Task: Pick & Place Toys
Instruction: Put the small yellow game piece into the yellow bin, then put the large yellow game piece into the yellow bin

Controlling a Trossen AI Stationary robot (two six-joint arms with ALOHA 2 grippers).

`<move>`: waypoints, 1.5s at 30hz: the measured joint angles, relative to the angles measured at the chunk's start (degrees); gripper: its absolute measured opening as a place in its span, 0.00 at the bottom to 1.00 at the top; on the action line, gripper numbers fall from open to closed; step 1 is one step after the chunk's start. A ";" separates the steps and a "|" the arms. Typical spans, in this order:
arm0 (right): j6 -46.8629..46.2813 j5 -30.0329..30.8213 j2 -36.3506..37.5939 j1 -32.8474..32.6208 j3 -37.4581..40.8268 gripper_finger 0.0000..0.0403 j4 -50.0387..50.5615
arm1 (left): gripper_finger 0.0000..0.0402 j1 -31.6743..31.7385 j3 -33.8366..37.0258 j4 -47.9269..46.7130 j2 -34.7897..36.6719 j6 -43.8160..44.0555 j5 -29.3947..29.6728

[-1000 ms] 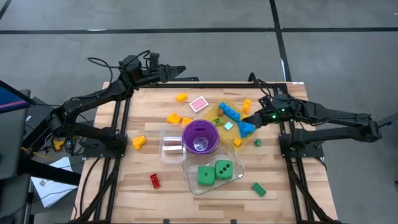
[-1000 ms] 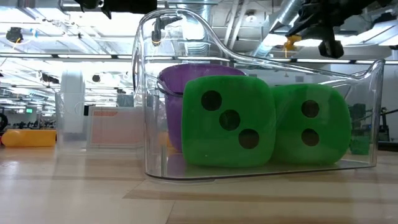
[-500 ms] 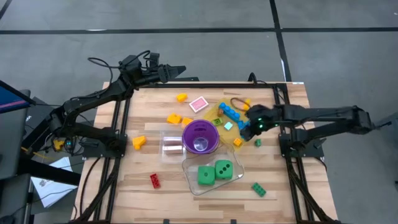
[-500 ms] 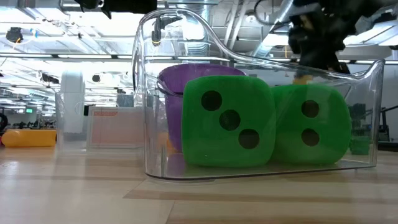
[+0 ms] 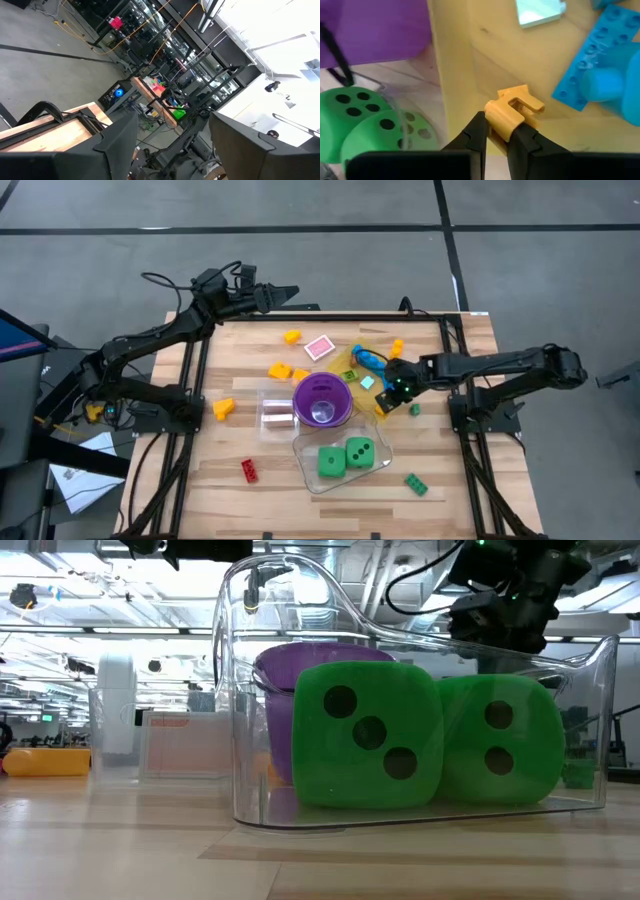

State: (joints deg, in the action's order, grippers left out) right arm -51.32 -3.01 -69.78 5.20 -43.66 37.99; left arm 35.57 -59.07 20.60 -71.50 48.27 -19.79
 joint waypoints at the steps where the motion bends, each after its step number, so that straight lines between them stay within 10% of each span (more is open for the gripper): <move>1: -0.19 -0.01 0.04 -0.05 0.00 0.09 -0.40 | 0.60 0.00 0.00 -0.01 0.00 0.00 0.00; 10: 0.32 -0.03 0.03 -0.31 0.00 0.10 -1.29 | 0.60 0.00 0.00 0.00 0.00 0.00 0.00; 22: 1.95 -3.02 0.03 -0.38 0.00 0.39 -2.56 | 0.60 0.00 0.00 -0.02 0.00 0.00 0.00; 45: -22.22 -6.18 9.64 7.82 -0.02 0.38 2.56 | 0.60 0.00 0.00 0.00 0.00 0.11 -0.02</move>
State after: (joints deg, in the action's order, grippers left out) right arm -73.54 -9.19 -60.14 13.02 -43.68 40.55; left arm 35.57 -59.07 20.60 -71.50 48.38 -19.81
